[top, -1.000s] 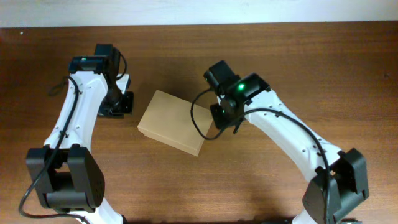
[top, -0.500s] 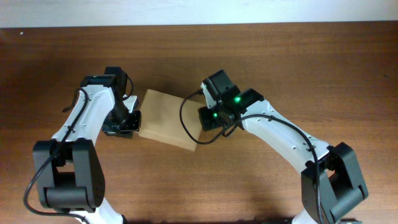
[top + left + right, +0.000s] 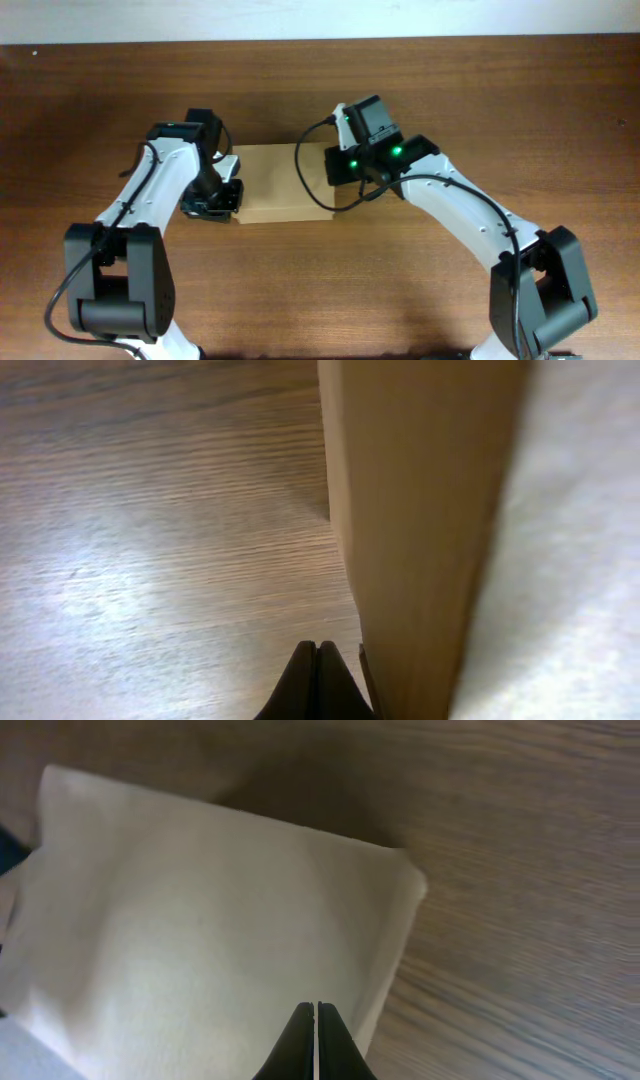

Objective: Pack container

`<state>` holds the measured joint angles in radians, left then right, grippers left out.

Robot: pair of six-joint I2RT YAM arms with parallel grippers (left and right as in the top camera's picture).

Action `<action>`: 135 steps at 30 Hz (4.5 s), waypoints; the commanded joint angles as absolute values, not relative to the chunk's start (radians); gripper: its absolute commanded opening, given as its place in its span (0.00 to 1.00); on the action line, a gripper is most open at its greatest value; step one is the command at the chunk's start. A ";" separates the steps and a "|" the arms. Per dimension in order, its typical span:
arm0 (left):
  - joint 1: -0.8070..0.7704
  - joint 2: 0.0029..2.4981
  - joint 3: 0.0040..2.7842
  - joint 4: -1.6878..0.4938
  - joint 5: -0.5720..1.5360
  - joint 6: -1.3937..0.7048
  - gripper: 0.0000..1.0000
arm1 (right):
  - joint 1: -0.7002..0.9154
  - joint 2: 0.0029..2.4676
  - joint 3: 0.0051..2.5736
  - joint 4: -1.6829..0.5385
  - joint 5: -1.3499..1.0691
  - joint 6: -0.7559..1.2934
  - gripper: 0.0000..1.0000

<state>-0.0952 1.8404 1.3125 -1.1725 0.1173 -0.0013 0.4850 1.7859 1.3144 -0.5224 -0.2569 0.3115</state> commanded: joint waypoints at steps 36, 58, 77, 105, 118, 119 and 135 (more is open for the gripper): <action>0.128 1.849 2.146 -1.040 -0.105 0.207 1.00 | -0.067 1.779 2.016 -1.325 0.020 0.052 0.99; 0.128 1.849 2.146 -1.040 -0.105 0.207 1.00 | -0.066 1.785 2.015 -1.361 0.022 0.052 0.99; 0.127 1.849 2.146 -1.040 -0.105 0.207 1.00 | -0.066 0.933 1.117 -0.398 -0.015 0.060 0.99; 0.128 1.849 2.146 -1.040 -0.105 0.207 1.00 | -0.066 0.002 0.189 -0.417 -0.147 0.060 0.99; 0.128 1.849 2.146 -1.040 -0.105 0.207 1.00 | -0.066 0.002 0.189 -0.662 -0.147 0.060 0.99; 0.128 1.849 2.146 -1.040 -0.105 0.207 1.00 | -0.066 0.002 0.189 -0.679 -0.147 0.060 0.99; 0.128 1.829 2.140 -1.040 -0.102 0.207 0.99 | -0.066 0.002 0.189 -0.757 -0.147 0.059 0.99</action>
